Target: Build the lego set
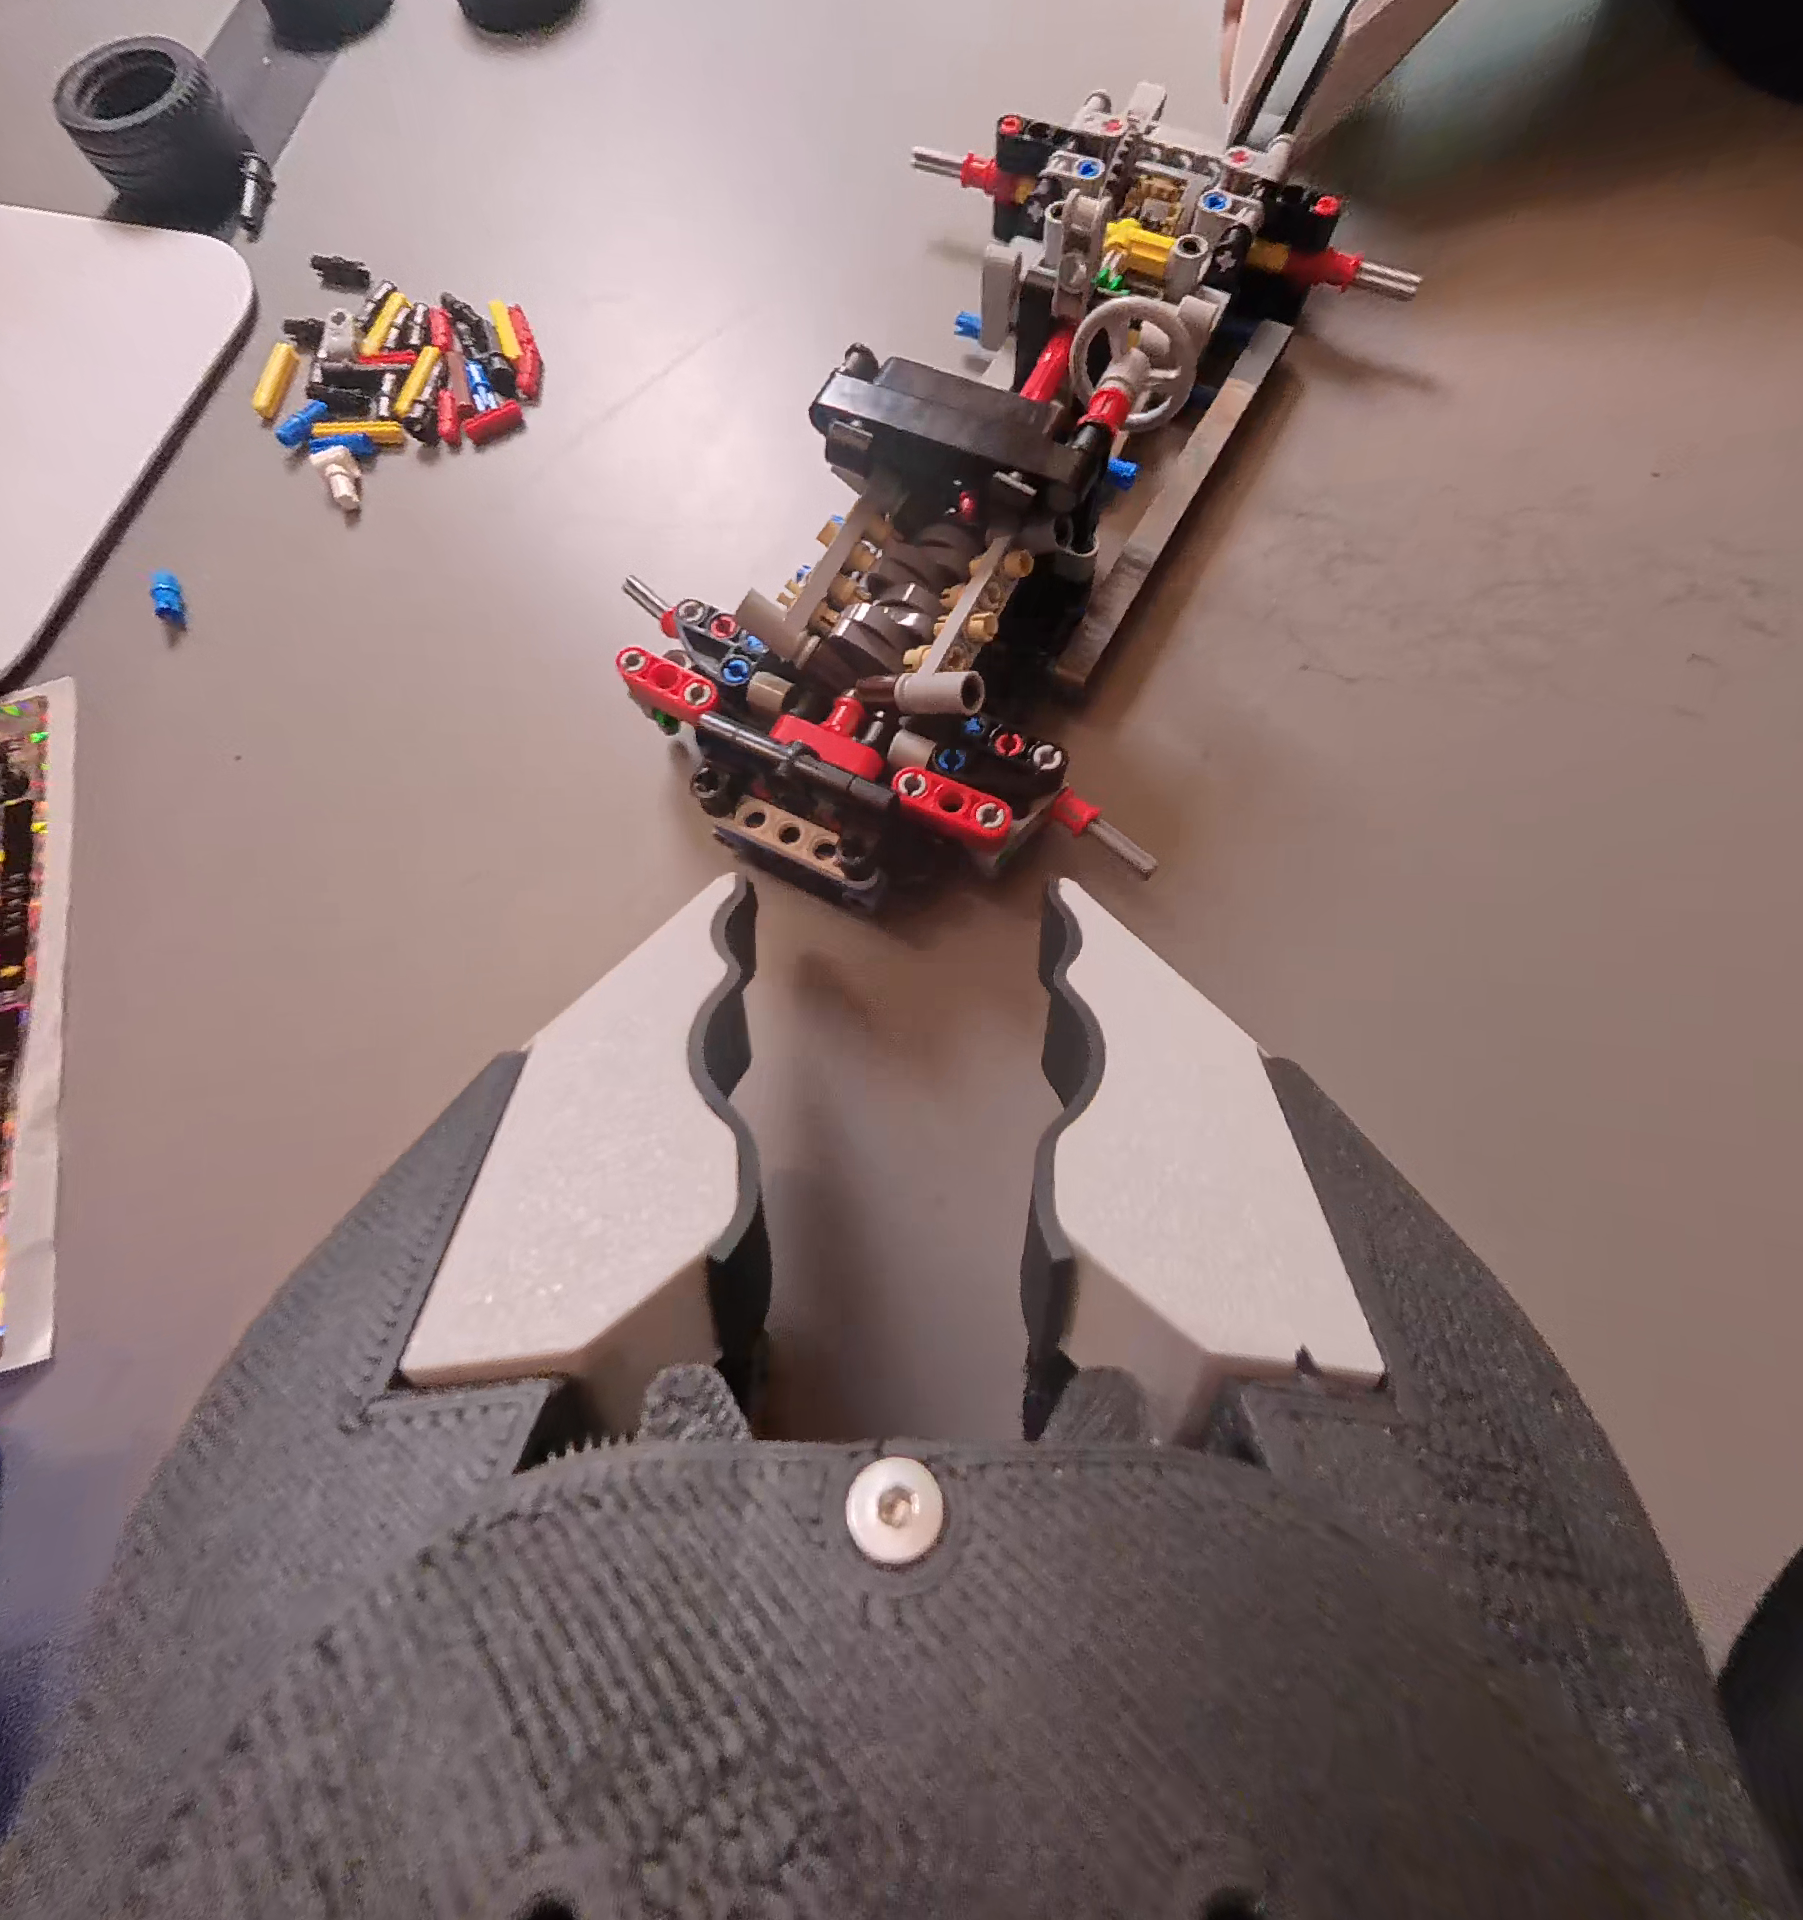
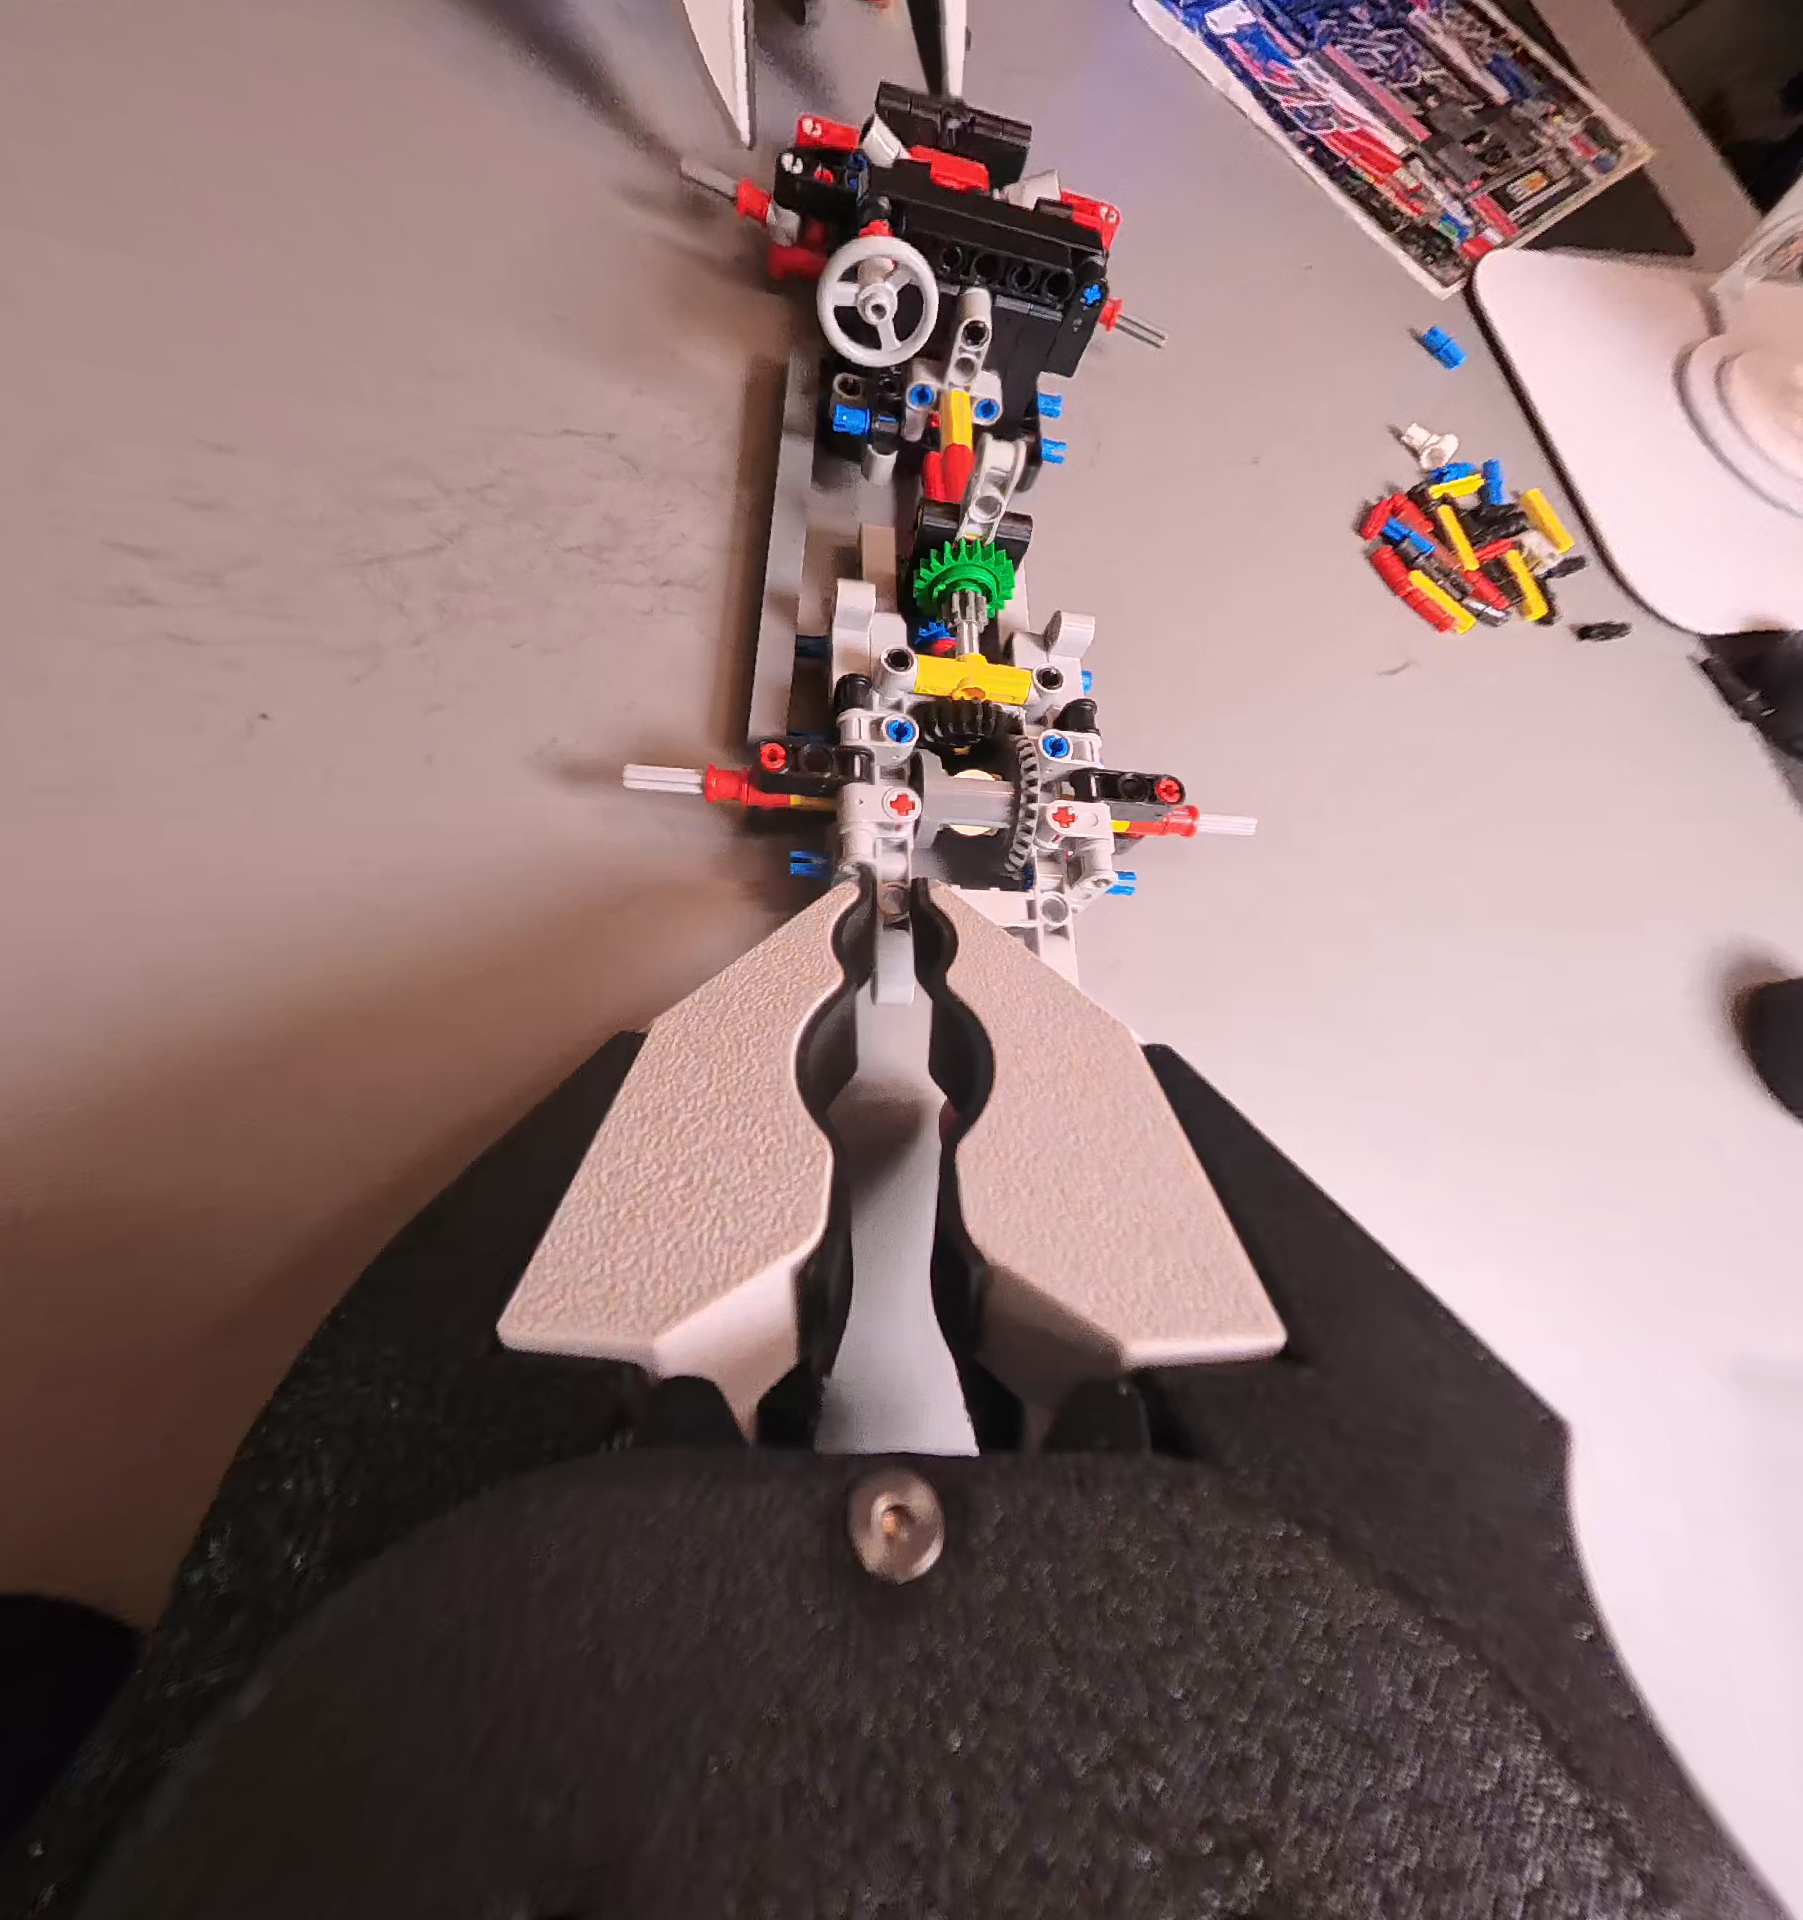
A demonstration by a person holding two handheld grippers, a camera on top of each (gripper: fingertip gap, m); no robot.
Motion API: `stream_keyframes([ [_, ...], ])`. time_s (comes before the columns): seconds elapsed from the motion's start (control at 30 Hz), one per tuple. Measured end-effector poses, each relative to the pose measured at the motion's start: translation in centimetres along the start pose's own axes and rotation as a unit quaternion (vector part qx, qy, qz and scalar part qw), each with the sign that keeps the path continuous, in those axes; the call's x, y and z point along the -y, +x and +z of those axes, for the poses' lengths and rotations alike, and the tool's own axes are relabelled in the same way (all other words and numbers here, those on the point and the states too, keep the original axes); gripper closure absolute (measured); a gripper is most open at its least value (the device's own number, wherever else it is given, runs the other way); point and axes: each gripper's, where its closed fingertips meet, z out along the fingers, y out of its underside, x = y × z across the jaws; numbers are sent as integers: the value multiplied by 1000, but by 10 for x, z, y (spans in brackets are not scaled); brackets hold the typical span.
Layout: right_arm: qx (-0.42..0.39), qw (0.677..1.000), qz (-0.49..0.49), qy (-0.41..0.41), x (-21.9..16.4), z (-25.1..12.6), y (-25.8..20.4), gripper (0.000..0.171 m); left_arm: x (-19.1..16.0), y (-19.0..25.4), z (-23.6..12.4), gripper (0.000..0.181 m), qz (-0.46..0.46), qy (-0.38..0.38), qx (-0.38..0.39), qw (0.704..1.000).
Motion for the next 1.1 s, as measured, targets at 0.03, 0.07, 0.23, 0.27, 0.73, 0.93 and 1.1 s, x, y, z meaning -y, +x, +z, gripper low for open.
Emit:
stream_keyframes([
  [0.03,11,1000,15,4,0,-1,0,167,-1,-3,0,124,7,-1,10,1000],
  [0.07,18,1000,25,5,-1,-1,1,167,-3,-6,0,122,16,-3,21,1000],
  [0.23,5,1000,6,0,-4,-3,5,166,-5,-11,9,115,66,-17,62,996],
  [0.27,-2,1000,-11,-3,-5,-4,5,162,-4,-11,10,115,75,-16,67,995],
  [0.73,-126,964,-231,-39,-8,1,14,163,-1,-5,13,122,97,-7,62,993],
  [0.93,-39,994,-97,-14,-7,-4,16,164,2,-10,8,121,111,-1,81,990],
  [1.1,31,999,8,18,-3,-6,16,164,3,-16,10,116,149,-3,118,982],
])
